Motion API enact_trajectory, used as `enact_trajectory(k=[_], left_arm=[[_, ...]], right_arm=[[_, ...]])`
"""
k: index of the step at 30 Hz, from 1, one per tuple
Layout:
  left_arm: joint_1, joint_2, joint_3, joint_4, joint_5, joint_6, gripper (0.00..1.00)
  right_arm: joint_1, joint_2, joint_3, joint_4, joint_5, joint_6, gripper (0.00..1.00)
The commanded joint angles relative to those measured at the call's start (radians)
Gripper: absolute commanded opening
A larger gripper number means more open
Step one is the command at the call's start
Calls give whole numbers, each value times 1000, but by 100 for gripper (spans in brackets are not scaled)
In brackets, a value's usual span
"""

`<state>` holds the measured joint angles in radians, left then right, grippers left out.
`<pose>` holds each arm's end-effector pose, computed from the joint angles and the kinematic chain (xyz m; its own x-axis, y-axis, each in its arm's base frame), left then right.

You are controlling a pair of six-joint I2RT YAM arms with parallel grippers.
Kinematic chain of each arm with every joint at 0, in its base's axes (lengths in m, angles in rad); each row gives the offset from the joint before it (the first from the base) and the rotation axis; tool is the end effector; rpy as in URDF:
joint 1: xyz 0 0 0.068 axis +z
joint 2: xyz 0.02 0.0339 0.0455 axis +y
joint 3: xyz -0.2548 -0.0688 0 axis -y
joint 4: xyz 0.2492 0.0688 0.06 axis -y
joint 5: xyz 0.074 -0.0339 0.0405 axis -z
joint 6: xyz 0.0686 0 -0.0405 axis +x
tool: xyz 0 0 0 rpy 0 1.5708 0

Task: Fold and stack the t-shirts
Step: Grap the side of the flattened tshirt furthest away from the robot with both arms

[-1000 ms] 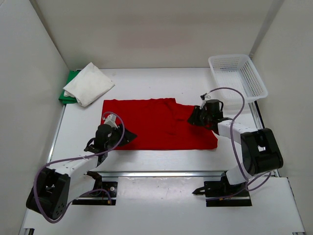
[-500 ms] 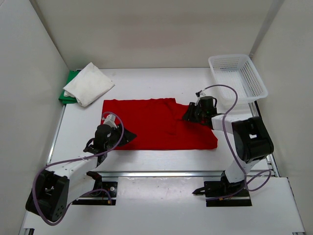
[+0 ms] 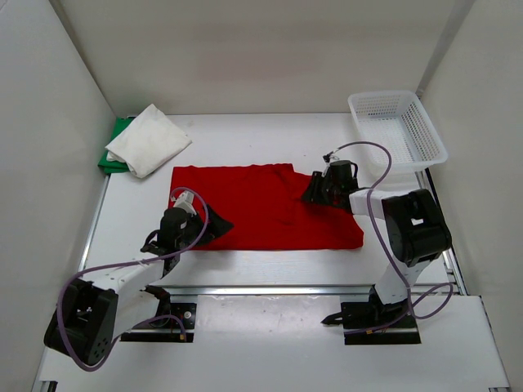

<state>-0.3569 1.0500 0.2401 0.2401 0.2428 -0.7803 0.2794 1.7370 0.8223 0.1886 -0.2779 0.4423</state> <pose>0.2068 -0.0947 0.1196 -0.7313 -0.4561 -0.5072 0.0202 0.7287 -0.6845 0.3470 0.1191 0.1110 -0.7747 0.2059 -0.5978 -0.1447 0.8626 0.4847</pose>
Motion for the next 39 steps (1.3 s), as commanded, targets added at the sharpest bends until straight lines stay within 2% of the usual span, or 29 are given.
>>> enact_trajectory(k=[1, 4, 8, 9, 10, 12, 13, 18, 24, 28, 30, 34, 39], left_arm=[[-1, -15, 10, -16, -30, 9, 99], [9, 7, 18, -2, -11, 12, 98], [55, 15, -12, 99, 78, -20, 98], [58, 21, -10, 99, 73, -19, 90], [53, 22, -1, 91, 52, -22, 74], [62, 24, 5, 80, 47, -30, 49], [71, 27, 8, 76, 38, -33, 43], [125, 73, 103, 25, 30, -17, 41], [196, 179, 270, -18, -10, -14, 41], [260, 275, 391, -64, -82, 10, 42], [295, 368, 461, -106, -114, 32, 43], [331, 549, 721, -227, -203, 107, 46], [383, 740, 927, -367, -269, 193, 45]], right_arm=[[-3, 9, 37, 32, 8, -2, 31], [6, 18, 52, 23, 8, -2, 28], [7, 19, 64, 20, 14, 3, 14], [7, 19, 69, 11, 20, 1, 10], [15, 19, 72, 12, 23, -1, 8], [14, 16, 77, 0, 25, -7, 5], [18, 12, 84, -6, 34, -14, 4], [26, -7, 142, -95, 112, -57, 4], [-11, 33, 354, -214, 213, -163, 0], [-61, 108, 489, -256, 175, -201, 0], [-84, 145, 576, -267, 174, -212, 0], [-108, 251, 757, -333, 181, -250, 0], [-124, 340, 897, -390, 180, -290, 0]])
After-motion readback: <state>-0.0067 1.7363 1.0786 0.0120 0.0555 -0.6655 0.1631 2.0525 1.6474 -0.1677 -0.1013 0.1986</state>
